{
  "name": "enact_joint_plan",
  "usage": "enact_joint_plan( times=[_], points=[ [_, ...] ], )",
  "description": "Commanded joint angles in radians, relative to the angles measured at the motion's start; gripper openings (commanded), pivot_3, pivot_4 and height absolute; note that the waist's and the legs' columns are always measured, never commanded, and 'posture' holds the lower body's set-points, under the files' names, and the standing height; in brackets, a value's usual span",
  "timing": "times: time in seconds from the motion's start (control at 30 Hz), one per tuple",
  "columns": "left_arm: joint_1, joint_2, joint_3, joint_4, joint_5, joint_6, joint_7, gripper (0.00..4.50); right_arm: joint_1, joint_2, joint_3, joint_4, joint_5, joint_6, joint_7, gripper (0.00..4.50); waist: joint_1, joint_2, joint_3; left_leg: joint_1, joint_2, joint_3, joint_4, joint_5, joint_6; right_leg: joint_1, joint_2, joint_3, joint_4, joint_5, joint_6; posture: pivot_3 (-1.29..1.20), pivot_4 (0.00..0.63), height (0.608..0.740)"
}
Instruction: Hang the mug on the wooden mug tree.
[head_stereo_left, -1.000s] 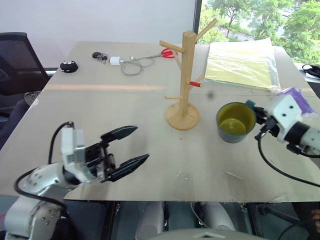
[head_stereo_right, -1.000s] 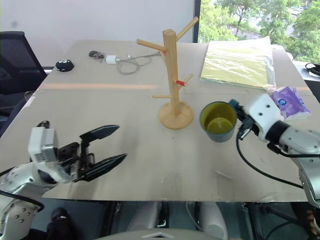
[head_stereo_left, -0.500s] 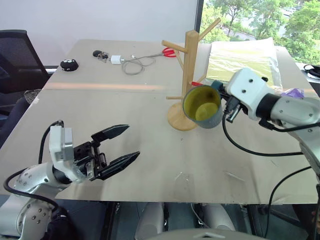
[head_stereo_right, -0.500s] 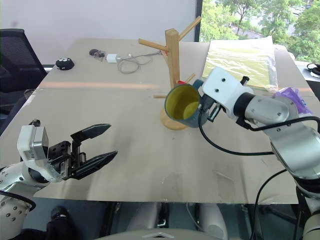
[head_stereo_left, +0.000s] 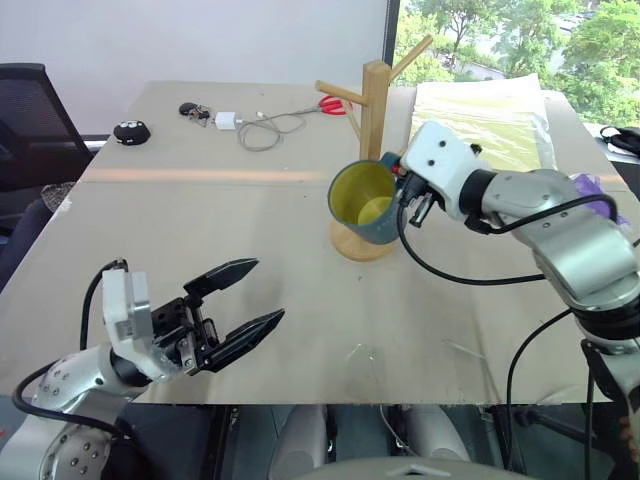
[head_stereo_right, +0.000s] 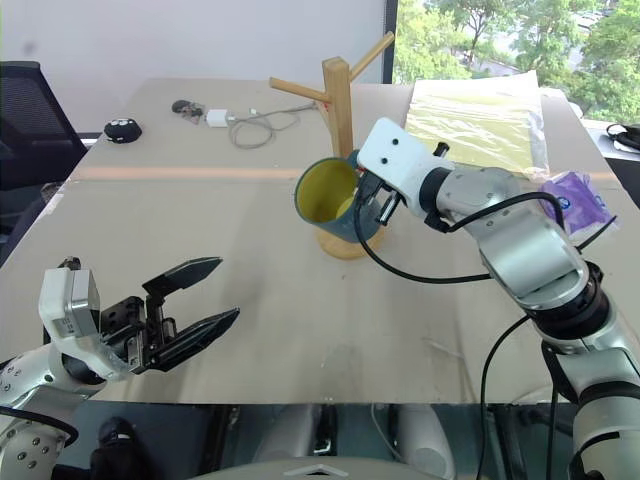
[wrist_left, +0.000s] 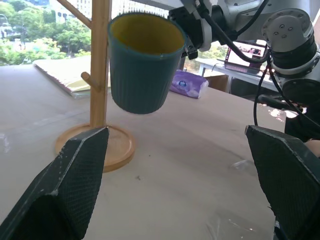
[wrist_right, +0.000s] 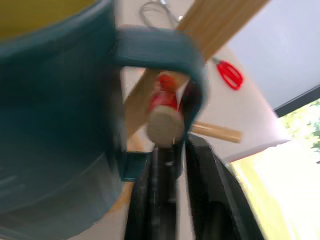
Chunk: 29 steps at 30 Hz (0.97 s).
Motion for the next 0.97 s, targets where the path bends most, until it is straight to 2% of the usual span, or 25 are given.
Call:
enact_joint_plan(
  times=[0.03, 0.07, 0.1, 0.33, 0.47, 0.53, 0.57, 0.6, 0.67, 0.8, 0.97],
  points=[
    [0.007, -0.005, 0.007, -0.038, 0.001, -0.025, 0.011, 4.5, -0.003, 0.005, -0.015, -0.022, -0.025, -0.015, -0.001, 1.92, 0.001, 0.0, 0.0, 0.0, 0.0, 0.0, 0.0, 0.0, 0.0, 0.0, 0.0, 0.0, 0.0, 0.0, 0.0, 0.0, 0.15, 0.74],
    [0.009, -0.004, 0.007, -0.04, -0.001, -0.025, 0.014, 4.5, 0.011, -0.002, -0.042, -0.034, -0.021, -0.034, 0.005, 2.48, 0.001, 0.0, 0.0, 0.0, 0.0, 0.0, 0.0, 0.0, 0.0, 0.0, 0.0, 0.0, 0.0, 0.0, 0.0, 0.0, 0.15, 0.74],
    [0.01, -0.003, 0.005, -0.042, -0.001, -0.024, 0.019, 4.5, 0.027, -0.009, -0.073, -0.048, -0.01, -0.054, 0.016, 2.66, 0.002, 0.0, 0.0, 0.0, 0.0, 0.0, 0.0, 0.0, 0.0, 0.0, 0.0, 0.0, 0.0, 0.0, 0.0, 0.0, 0.15, 0.74],
    [-0.029, 0.021, -0.039, -0.02, 0.037, 0.021, 0.095, 4.5, 0.27, -0.061, -0.463, -0.19, 0.235, -0.102, 0.177, 2.66, 0.008, -0.001, 0.0, 0.0, 0.0, -0.001, 0.0, -0.001, 0.001, 0.001, 0.0, -0.001, -0.001, 0.0, 0.0, 0.0, 0.15, 0.74],
    [-0.042, 0.048, -0.055, 0.013, 0.068, 0.039, 0.092, 4.5, 0.455, -0.106, -0.685, -0.215, 0.351, -0.107, 0.25, 2.66, 0.007, -0.001, 0.0, 0.0, 0.0, -0.001, -0.001, -0.001, 0.001, 0.001, 0.0, -0.001, -0.001, 0.0, 0.0, 0.0, 0.15, 0.74],
    [-0.039, 0.072, -0.054, 0.044, 0.094, 0.045, 0.08, 4.5, 0.618, -0.127, -0.799, -0.217, 0.38, -0.142, 0.317, 2.66, 0.01, -0.002, -0.001, 0.001, 0.0, -0.001, -0.001, -0.001, 0.001, 0.001, 0.0, 0.0, -0.001, 0.0, 0.0, 0.0, 0.15, 0.74],
    [-0.037, 0.085, -0.053, 0.062, 0.114, 0.044, 0.074, 4.5, 0.714, -0.132, -0.851, -0.215, 0.392, -0.161, 0.354, 3.2, 0.013, -0.003, -0.001, 0.001, 0.0, -0.002, -0.002, -0.001, 0.001, 0.002, 0.001, -0.001, -0.001, 0.0, 0.0, 0.0, 0.15, 0.74],
    [-0.034, 0.098, -0.05, 0.08, 0.128, 0.043, 0.065, 4.5, 0.802, -0.131, -0.887, -0.209, 0.386, -0.195, 0.374, 3.49, 0.015, -0.002, -0.001, 0.002, 0.0, -0.002, -0.003, -0.001, 0.001, 0.002, 0.001, -0.001, -0.001, 0.0, 0.0, 0.0, 0.15, 0.74],
    [-0.025, 0.115, -0.042, 0.116, 0.15, 0.033, 0.043, 4.5, 0.955, -0.119, -0.941, -0.186, 0.366, -0.268, 0.404, 4.41, 0.018, -0.002, -0.001, 0.002, 0.0, -0.001, -0.004, -0.001, 0.001, 0.002, 0.001, 0.0, -0.001, 0.0, 0.0, 0.0, 0.15, 0.74],
    [-0.011, 0.147, -0.011, 0.196, 0.179, 0.015, -0.022, 4.5, 1.19, -0.097, -0.996, -0.132, 0.325, -0.425, 0.475, 4.47, 0.013, -0.002, -0.001, 0.004, 0.0, 0.0, -0.004, -0.001, 0.001, 0.002, 0.002, 0.001, -0.001, -0.002, 0.004, 0.0, 0.15, 0.74],
    [-0.019, 0.17, -0.017, 0.227, 0.186, 0.032, -0.058, 4.5, 1.298, -0.079, -0.997, -0.086, 0.301, -0.537, 0.471, 4.47, 0.007, -0.002, -0.001, 0.005, 0.001, 0.001, -0.003, -0.001, 0.001, 0.002, 0.0, 0.002, -0.001, -0.003, 0.005, 0.0, 0.15, 0.74]
  ],
)
